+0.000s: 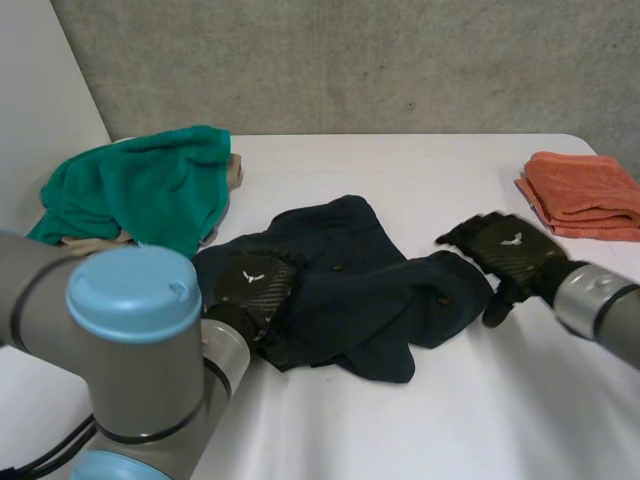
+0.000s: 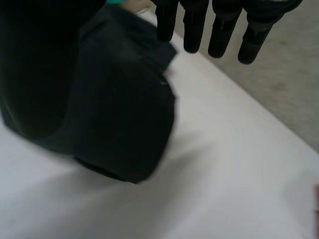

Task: Fold the laundry.

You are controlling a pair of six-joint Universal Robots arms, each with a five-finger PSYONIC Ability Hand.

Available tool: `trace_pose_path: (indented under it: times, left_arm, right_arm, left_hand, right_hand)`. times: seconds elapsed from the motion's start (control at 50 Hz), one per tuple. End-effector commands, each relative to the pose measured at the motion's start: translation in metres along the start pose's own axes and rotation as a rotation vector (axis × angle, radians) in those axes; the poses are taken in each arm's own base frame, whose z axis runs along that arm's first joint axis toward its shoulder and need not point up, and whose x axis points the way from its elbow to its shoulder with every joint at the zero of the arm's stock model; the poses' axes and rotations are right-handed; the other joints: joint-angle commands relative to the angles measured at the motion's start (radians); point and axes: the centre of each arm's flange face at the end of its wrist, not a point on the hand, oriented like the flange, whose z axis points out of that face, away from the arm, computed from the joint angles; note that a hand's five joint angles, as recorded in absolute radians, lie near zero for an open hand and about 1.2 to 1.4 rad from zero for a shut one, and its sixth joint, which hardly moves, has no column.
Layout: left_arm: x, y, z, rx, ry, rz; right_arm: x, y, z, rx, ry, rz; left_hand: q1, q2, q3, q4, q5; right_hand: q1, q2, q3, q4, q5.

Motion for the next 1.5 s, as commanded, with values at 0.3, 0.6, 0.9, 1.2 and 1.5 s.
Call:
trace_pose_path:
  times: [0.3,0.6,0.9,1.2,1.5]
  left_arm:
    - [-0.007,-0.034,0.018,0.265,-0.033,0.078]
    - [-0.011,-0.148,-0.064,0.489,0.252,-0.244]
    - [-0.072,-0.069,0.082,0.222,0.027,-0.186]
    - [-0.091,-0.061,0.148,0.267,-0.037,0.030]
    - [-0.039,-0.064,0.006,0.168,-0.078,-0.057]
  right_arm:
    - [-0.002,-0.040,0.001,0.127,0.120,-0.139]
    - [0.036,-0.159,-0.088,0.162,0.202,-0.144]
    - [-0.048,-0.091,-0.013,0.045,-0.059,0.156]
    - [-0.062,-0.059,0.060,0.079,0.136,0.216]
    - [-0.052,-0.056,0.066,0.065,0.193,0.166]
  left_hand:
    - [1.149,1.132,1.131,1.138,1.146]
    - [1.149,1.132,1.131,1.138,1.146]
    - [1.149,1.132,1.131,1.138,1.146]
    - [-0.007,-0.024,-0.025,-0.018,-0.010]
    - [0.154,0.137,0.136,0.143,0.151]
  right_hand:
    - [1.131,1.121,1.117,1.118,1.114]
    - [1.131,1.121,1.117,1.118,1.114]
    - [1.131,1.121,1.117,1.118,1.114]
    - [1.131,1.121,1.117,1.118,1.114]
    - [1.131,1.121,1.117,1.118,1.114]
